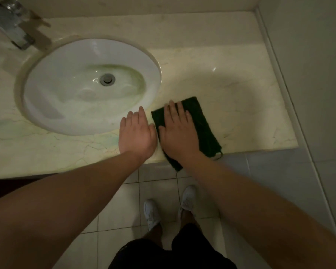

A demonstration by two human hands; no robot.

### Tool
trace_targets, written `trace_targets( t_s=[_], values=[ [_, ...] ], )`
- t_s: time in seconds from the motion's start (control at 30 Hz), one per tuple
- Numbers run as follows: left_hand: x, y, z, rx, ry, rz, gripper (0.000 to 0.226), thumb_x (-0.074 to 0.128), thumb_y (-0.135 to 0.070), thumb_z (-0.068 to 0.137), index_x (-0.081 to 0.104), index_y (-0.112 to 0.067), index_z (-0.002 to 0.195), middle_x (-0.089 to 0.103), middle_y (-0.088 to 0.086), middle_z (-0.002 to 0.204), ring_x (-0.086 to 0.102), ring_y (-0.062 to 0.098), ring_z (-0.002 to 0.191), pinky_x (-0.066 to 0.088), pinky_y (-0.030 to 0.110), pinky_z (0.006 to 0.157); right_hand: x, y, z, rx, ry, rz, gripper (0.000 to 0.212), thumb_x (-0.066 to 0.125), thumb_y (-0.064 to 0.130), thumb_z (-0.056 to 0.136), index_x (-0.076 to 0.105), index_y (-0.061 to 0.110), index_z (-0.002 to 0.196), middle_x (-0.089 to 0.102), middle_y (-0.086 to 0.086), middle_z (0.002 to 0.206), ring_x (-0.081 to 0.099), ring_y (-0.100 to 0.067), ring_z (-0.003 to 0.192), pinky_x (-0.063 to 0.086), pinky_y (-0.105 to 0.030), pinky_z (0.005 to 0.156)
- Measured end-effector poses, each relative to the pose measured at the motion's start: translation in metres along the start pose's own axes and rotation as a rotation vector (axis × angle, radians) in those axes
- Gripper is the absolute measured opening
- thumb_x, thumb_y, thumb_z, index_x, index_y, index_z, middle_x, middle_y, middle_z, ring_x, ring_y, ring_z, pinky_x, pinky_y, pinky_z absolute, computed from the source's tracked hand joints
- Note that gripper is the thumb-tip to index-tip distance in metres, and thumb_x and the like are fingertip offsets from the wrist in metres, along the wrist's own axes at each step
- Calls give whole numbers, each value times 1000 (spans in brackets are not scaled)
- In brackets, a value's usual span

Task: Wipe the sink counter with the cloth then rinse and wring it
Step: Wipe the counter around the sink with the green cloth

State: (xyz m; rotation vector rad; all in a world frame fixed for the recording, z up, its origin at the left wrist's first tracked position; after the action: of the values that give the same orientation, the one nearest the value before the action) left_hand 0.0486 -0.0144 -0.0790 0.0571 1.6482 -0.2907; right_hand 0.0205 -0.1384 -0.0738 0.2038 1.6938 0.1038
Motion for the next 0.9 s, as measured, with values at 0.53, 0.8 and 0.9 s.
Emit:
trace_targets(
  t_s=[0.53, 0.8, 0.9],
  values=[
    [-1, 2, 0, -15, 23, -111, 60, 24, -32, 100, 16, -3, 151, 35, 17, 152, 20, 31, 145, 8, 42, 121, -11, -7, 52, 159, -54, 47, 68, 20, 42, 98, 10, 5, 154, 9, -14, 163, 6, -30, 150, 6, -45, 121],
    [-39, -66, 30, 108, -179, -314, 46, 48, -11, 81, 51, -6, 127, 55, 13, 128, 43, 31, 125, 37, 46, 107, -55, -70, 27, 73, -107, 507, 54, 35, 15, 101, 20, 9, 153, 17, -11, 162, 9, -23, 150, 13, -34, 117],
    [-19, -124, 60, 116, -60, -153, 61, 40, -31, 91, 33, -6, 146, 30, 16, 155, 18, 35, 145, 22, 50, 116, -62, -111, 19, 225, -183, 439, 55, 37, 11, 99, 24, 9, 152, 19, -10, 162, 11, -21, 150, 23, -36, 115]
  ],
)
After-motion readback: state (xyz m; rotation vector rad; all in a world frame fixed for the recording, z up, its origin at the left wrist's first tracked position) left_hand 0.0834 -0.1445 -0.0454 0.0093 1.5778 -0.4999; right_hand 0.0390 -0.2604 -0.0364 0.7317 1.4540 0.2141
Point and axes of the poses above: each hand's wrist, its own z-axis towards the middle knuckle, its own x-axis out of the palm, y = z × x, the point moved 2 cm from there along z, towards the middle knuckle
